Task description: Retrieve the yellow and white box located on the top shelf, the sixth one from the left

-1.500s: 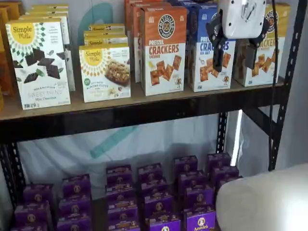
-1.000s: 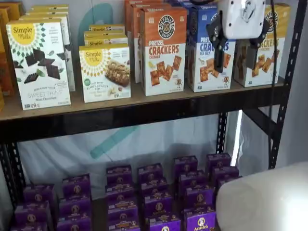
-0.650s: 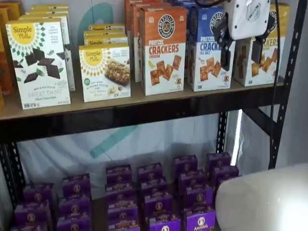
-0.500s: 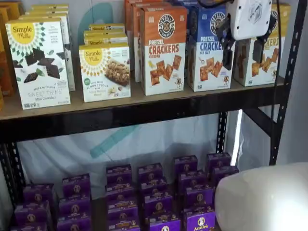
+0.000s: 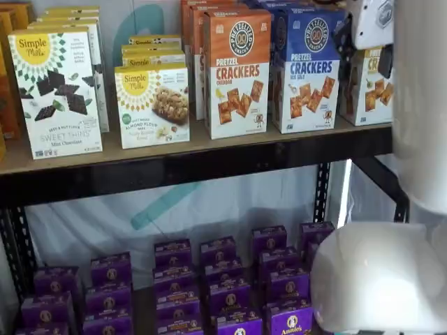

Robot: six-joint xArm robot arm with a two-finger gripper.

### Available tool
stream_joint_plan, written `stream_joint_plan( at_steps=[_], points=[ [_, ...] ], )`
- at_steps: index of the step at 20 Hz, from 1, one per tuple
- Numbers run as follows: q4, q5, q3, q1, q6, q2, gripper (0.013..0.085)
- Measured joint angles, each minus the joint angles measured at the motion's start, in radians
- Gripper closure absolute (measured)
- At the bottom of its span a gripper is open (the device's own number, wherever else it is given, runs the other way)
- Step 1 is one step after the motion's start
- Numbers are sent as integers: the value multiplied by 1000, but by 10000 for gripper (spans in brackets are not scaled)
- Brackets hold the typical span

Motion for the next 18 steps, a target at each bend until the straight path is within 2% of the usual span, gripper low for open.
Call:
stream_joint_plan(
  at_steps=[2, 7, 10, 18],
  points=[
    [14, -27, -29, -53, -49, 37, 130],
    [43, -57, -101, -146, -137, 118, 130],
    [55, -62, -133, -179, -169, 152, 130],
    [85, -58, -196, -237, -224, 213, 130]
  ],
)
